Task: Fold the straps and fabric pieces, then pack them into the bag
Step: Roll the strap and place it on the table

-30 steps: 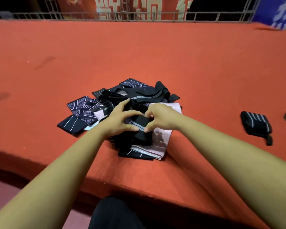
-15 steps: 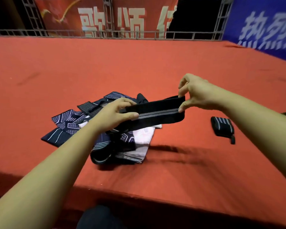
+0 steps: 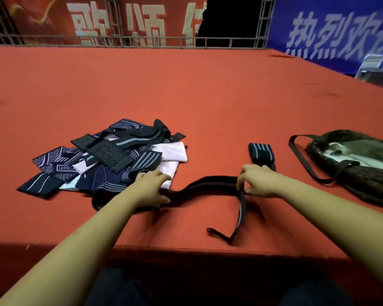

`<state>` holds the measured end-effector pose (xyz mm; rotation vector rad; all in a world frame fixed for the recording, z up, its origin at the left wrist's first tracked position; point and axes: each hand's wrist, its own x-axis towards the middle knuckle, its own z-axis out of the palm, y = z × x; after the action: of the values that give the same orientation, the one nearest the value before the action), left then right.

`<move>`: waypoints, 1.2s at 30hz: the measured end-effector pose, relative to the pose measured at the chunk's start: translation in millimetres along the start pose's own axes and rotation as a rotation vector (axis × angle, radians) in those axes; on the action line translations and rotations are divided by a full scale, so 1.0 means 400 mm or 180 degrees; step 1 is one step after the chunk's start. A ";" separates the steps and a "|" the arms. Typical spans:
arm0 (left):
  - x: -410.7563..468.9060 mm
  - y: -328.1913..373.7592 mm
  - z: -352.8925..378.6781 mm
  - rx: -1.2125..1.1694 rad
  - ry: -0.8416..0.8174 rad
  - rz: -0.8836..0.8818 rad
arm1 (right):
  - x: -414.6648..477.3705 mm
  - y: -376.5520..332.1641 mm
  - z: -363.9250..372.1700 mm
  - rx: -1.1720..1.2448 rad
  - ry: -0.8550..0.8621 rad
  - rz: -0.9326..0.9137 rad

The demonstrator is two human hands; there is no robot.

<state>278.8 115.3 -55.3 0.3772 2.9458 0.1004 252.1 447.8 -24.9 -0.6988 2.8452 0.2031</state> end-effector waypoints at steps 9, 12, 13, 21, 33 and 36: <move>0.006 -0.047 0.022 -0.0048 0.0615 0.0272 | 0.133 -0.249 -0.018 0.0820 0.0565 -0.0114; -0.013 -0.069 0.027 -0.0472 0.0639 0.0339 | 0.160 -0.297 0.011 0.0462 0.0812 -0.0264; -0.021 -0.078 0.028 -0.0622 0.0668 0.0305 | 0.163 -0.295 0.013 0.0357 0.0905 -0.0320; -0.005 -0.107 0.031 -0.0616 0.1016 0.0302 | 0.101 -0.134 -0.018 0.1283 0.0811 -0.0351; 0.017 -0.128 0.073 -0.0263 0.1639 -0.0506 | 0.002 -0.021 0.042 0.1563 0.0676 0.0378; 0.027 -0.137 0.069 -0.0203 0.1424 -0.0764 | -0.028 0.040 0.059 0.1778 0.0600 0.0693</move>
<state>260.1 66.3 -88.8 -0.0173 3.3875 0.2797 258.2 470.9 -43.8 -0.3023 2.9272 -0.6344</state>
